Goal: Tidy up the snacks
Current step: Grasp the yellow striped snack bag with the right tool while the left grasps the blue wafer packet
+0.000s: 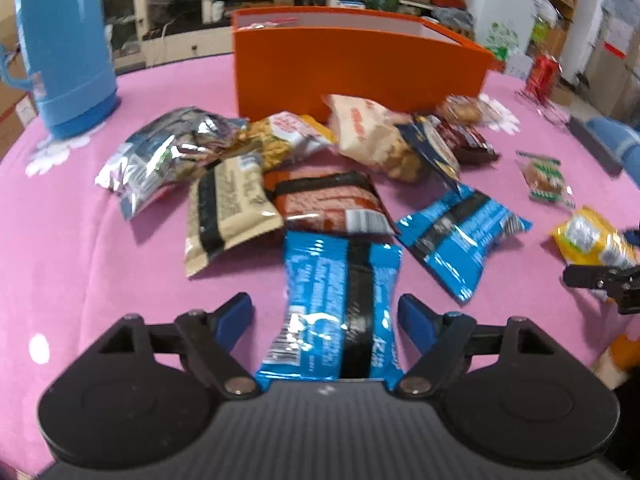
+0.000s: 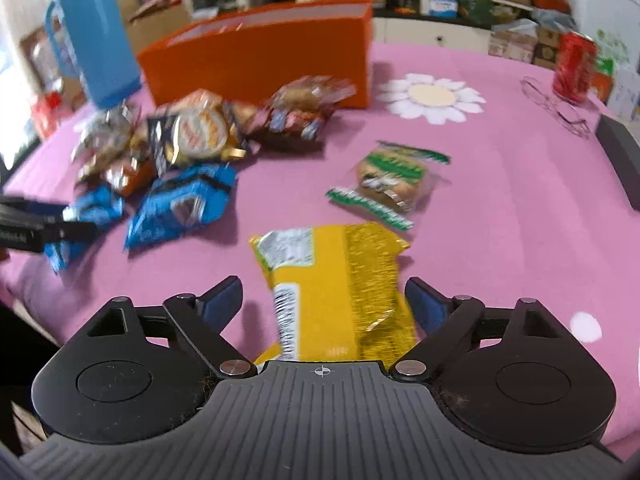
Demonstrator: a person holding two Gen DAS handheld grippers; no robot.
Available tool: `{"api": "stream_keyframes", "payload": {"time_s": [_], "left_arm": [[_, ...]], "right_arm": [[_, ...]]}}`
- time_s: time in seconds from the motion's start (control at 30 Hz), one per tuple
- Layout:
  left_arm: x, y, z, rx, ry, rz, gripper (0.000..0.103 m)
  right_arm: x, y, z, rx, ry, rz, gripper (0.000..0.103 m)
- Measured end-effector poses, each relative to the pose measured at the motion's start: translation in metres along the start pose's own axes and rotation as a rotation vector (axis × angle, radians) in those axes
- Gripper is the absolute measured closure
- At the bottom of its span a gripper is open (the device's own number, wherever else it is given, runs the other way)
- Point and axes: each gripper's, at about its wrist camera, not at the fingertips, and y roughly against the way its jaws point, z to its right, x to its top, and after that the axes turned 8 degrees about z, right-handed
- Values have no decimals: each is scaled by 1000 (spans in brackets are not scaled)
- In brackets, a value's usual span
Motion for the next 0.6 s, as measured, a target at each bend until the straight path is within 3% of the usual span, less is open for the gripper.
{"api": "stream_keyframes", "payload": {"time_s": [0.1,0.4,0.5,0.6], "left_arm": [[-3,-1,10,7,-59,4,22],[-3,-2,10,19,-44,11,22],[-2,-3,11,25,-37,9,22],[-1,-3,12,32,-33,5,22]], "right_arm": [[-4,-3,-10,-24,77,-2,25],[-4,-3,-3,-44,49,0,18],[-4,-8,-3,-52,43,-3,9],[-3,-9,-2,-62,32,-5,9]]}}
